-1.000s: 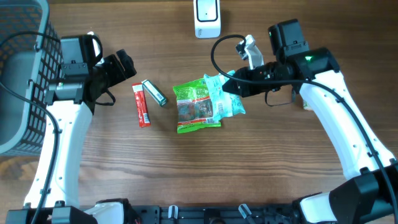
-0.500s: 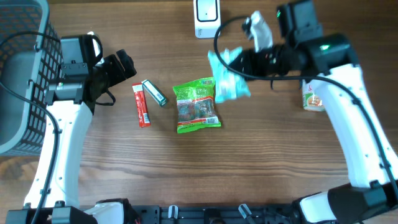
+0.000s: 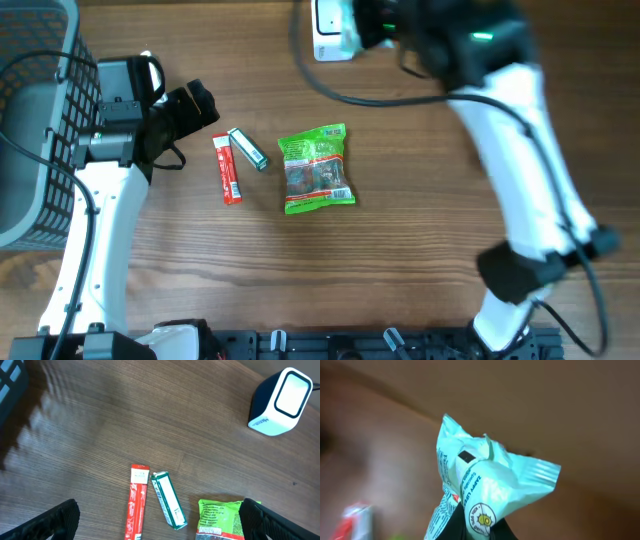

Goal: Scan the item barcode
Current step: 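Lift the pale green bag and carry it to the scanner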

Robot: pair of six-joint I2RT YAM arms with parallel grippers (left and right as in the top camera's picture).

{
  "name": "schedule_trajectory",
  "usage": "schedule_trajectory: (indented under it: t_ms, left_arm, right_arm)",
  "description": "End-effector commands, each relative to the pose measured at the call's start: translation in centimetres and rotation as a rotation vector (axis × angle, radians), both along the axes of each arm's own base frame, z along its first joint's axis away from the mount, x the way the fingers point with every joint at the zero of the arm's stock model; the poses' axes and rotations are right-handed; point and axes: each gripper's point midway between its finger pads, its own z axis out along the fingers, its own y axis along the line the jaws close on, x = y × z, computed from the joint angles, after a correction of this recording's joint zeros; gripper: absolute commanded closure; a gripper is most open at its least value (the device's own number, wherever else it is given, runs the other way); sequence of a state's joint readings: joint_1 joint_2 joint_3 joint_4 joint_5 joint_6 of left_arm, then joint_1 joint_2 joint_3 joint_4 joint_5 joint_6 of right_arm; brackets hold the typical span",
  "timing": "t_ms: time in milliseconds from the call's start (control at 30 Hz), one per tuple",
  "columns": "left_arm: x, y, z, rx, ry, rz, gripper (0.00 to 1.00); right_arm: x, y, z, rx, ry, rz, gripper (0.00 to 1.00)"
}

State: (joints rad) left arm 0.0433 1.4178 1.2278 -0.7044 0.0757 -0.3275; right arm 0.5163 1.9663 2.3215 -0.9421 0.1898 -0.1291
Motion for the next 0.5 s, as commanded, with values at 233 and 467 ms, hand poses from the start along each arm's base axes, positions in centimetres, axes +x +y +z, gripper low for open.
schedule_trajectory:
  t_ms: [233,467]
  left_arm:
    - [0.1,0.3,0.0,0.008,0.001,0.004,0.00]
    - [0.1,0.3,0.0,0.009,0.001,0.003,0.00]
  right_arm:
    - [10.2,3.8,-8.0,-0.824,-0.324,-0.121,0.96]
    - [14.6,5.6,-14.3,-0.982,-0.417,-0.094,0.95]
